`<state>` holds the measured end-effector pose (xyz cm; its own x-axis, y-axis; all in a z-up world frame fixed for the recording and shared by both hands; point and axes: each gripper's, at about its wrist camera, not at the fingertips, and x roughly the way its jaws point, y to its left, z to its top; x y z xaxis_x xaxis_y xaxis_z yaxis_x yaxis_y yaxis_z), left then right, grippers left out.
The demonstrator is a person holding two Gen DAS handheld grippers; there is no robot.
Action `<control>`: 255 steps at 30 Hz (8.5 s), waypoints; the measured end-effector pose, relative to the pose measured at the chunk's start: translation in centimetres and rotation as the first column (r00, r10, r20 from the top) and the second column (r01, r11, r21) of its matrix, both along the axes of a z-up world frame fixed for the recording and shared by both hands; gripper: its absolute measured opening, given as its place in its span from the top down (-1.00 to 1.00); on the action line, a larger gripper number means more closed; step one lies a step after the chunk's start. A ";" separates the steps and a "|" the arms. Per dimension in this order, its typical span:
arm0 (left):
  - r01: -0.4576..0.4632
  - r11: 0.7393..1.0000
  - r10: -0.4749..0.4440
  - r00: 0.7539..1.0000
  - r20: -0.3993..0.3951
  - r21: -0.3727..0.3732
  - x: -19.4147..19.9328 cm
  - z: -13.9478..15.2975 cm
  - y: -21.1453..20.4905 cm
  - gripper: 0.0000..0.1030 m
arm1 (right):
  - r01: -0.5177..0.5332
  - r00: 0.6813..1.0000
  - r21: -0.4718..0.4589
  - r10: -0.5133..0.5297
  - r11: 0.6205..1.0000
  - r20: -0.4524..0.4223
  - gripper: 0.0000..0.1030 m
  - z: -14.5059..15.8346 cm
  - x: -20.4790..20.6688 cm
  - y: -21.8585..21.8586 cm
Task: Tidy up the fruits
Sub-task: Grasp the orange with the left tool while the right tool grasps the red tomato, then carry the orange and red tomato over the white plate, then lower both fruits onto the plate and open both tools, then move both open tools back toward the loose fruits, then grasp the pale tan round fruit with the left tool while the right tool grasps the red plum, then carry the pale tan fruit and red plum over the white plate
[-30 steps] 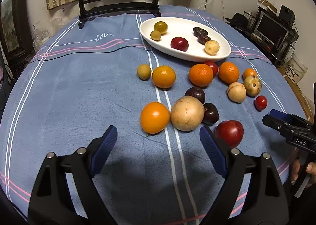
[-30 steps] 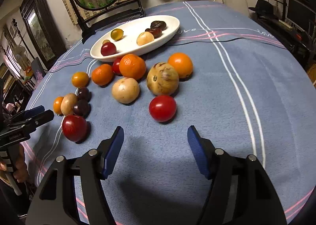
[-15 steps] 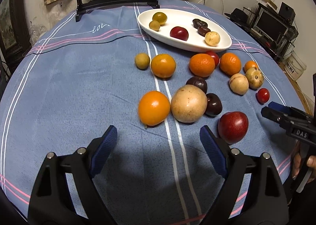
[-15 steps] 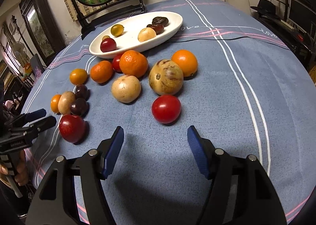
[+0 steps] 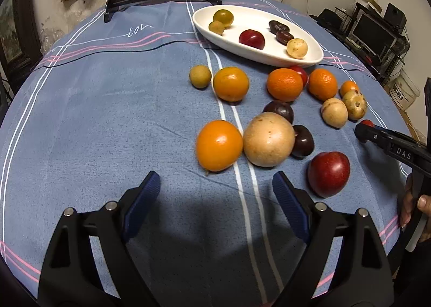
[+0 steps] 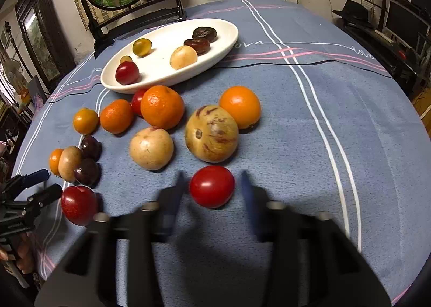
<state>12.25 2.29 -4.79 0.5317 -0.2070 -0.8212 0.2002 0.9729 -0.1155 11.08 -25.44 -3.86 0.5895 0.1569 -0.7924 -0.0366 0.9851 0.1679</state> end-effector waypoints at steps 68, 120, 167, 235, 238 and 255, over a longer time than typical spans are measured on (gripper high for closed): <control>0.037 0.999 -0.039 0.978 0.206 0.010 11.8 10.8 -5.2 0.32 | -0.176 0.947 -0.030 0.178 0.984 0.269 0.37 10.8 9.2 4.0; -0.069 0.997 0.063 0.988 0.142 0.038 16.7 8.7 -4.2 -0.67 | -0.108 0.994 0.126 0.105 0.986 0.030 0.31 6.1 14.3 2.5; -0.035 0.999 0.033 0.998 0.055 0.029 0.5 1.3 -1.0 -0.80 | -0.180 0.983 0.087 0.176 0.980 0.045 -0.26 1.3 -3.5 2.5; 0.048 0.989 -0.050 0.999 -0.014 -0.136 2.5 1.5 -2.3 0.14 | -0.234 0.972 0.146 0.233 0.961 0.020 0.16 0.4 -4.2 4.5; 0.051 0.992 -0.049 0.999 0.014 -0.116 1.9 2.2 -2.1 0.14 | -0.234 0.972 0.131 0.232 0.963 0.028 0.16 0.7 -4.2 4.5; 0.083 0.995 -0.078 0.993 0.093 -0.050 4.6 6.4 -3.2 0.14 | -0.213 0.964 -0.012 0.212 0.977 0.160 0.16 6.0 -0.2 3.6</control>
